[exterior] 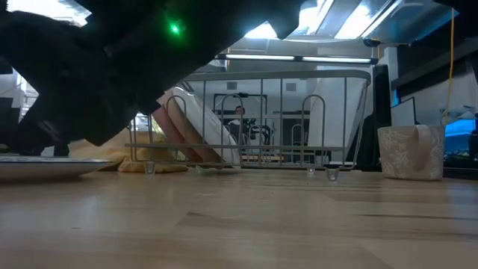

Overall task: Sort dishes
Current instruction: Put the white patterned plate in the dish rack

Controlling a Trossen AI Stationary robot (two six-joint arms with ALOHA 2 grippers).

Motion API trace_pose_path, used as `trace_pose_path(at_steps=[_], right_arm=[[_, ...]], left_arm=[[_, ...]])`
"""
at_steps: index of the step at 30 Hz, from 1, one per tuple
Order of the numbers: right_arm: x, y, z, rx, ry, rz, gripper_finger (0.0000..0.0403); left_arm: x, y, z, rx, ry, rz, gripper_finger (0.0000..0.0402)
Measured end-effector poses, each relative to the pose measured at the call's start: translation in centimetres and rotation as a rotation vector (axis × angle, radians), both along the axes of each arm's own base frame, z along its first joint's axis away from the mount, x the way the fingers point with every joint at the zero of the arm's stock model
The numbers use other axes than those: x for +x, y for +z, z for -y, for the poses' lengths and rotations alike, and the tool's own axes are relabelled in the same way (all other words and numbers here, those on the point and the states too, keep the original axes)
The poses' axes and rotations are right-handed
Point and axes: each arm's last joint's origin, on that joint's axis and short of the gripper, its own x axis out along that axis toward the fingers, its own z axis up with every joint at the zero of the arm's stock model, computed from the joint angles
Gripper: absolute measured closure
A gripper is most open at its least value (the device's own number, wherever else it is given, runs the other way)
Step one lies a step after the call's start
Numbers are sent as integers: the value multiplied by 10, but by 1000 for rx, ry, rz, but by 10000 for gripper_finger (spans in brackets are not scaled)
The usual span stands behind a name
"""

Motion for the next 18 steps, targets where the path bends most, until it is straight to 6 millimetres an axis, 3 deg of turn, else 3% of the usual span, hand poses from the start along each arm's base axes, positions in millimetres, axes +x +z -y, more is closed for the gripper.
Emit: trace_pose_path(at_steps=[10, 18], right_arm=[[1, 0, 3, -2, -10, 1, 274], [1, 0, 3, 6, -14, 1, 275]], left_arm=[[-1, 0, -2, 16, 5, -13, 371], [-2, 0, -2, 21, 19, -14, 291]])
